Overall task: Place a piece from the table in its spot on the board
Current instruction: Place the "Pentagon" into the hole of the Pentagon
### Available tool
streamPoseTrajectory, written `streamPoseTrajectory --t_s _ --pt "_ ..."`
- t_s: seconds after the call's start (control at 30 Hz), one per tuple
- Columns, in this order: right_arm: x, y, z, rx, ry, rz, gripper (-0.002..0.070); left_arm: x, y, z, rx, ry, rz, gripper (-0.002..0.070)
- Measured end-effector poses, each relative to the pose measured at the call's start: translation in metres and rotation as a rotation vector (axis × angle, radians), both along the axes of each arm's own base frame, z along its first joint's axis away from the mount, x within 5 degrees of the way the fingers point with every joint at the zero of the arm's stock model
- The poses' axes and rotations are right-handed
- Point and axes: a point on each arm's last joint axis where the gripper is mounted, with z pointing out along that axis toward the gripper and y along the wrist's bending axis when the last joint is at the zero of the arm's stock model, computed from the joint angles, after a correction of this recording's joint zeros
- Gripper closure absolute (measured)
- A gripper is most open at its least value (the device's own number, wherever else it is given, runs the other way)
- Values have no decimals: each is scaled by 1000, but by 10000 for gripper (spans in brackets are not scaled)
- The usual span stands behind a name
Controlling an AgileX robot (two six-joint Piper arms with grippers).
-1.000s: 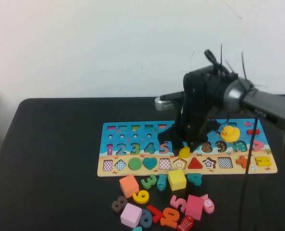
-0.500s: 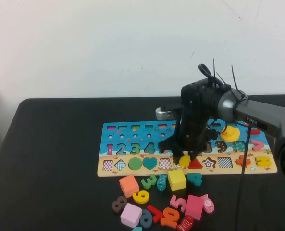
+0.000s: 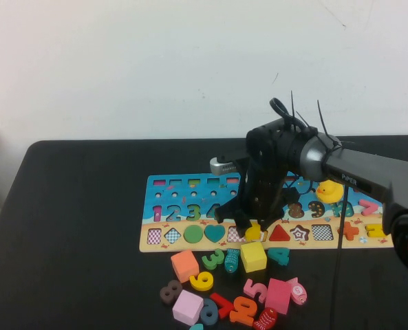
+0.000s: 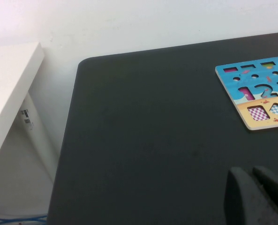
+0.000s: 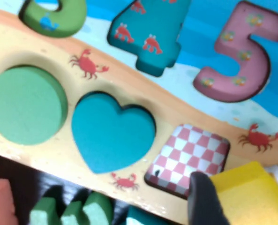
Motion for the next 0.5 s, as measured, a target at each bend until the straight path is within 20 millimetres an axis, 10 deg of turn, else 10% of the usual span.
streamPoseTrajectory --t_s 0.5 --pt "-1 -4 0 -37 9 -17 304 0 0 0 0 0 0 676"
